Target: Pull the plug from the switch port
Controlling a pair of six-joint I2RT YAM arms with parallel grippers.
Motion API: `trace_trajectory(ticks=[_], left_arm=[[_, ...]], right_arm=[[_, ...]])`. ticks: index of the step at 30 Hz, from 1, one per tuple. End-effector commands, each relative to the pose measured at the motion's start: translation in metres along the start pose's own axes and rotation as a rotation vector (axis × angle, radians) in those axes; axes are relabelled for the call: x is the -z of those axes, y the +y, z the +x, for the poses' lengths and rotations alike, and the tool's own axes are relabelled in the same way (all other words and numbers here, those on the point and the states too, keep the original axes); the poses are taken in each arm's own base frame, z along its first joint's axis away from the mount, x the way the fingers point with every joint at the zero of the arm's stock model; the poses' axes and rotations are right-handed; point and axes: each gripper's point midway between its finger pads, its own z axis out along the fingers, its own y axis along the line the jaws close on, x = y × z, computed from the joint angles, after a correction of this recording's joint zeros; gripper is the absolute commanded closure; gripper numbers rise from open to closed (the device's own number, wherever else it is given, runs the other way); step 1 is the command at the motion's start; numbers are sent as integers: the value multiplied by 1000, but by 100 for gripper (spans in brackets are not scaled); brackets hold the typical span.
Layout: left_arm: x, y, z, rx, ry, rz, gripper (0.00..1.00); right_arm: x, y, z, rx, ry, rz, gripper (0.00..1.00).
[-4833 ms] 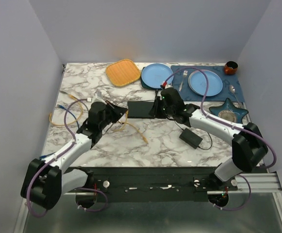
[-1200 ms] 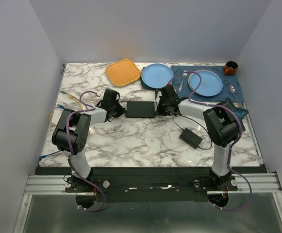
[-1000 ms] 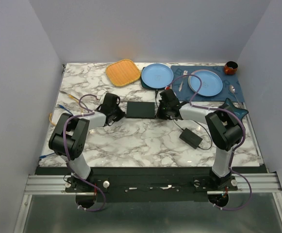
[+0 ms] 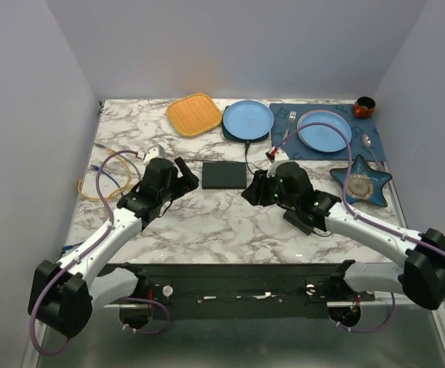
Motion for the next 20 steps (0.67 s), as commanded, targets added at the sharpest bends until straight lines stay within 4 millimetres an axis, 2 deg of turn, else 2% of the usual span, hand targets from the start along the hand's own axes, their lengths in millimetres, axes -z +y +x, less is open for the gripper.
trace_trajectory(ticks=[1,2,3,4,6,7,11,12,14,15,20], left_arm=[[14,20,-9,-74,-32,-117,1],[15,23,-10,-80,-29,-140,1],[17,21,-20,-84,-52,-162,1],[20,28,-17,-96,-31,-202,1],[22,28,-24,-114,-33,-236,1],[23,31,-22,-134,-16,-249,1],[31,26,-26,-153,-29,-215,1],[32,27,-25,-156,-30,-210,1],[37,22,-29,-166,-57,-169,1],[38,24,-27,-171,-58,-166,1],[41,28,-26,-180,-65,-165,1]], right_arm=[[24,17,-31,179,-129,-31,46],[33,21,-38,190,-162,-39,44],[38,20,-43,208,-187,-29,36],[41,19,-41,215,-193,-25,33],[52,19,-47,200,-241,-31,15],[53,15,-41,201,-235,-30,0],[68,10,-38,180,-288,-43,0],[76,11,-44,169,-330,-54,0],[80,4,-43,165,-358,-35,0],[80,-1,-38,173,-359,-22,0],[89,-12,-41,176,-384,29,0]])
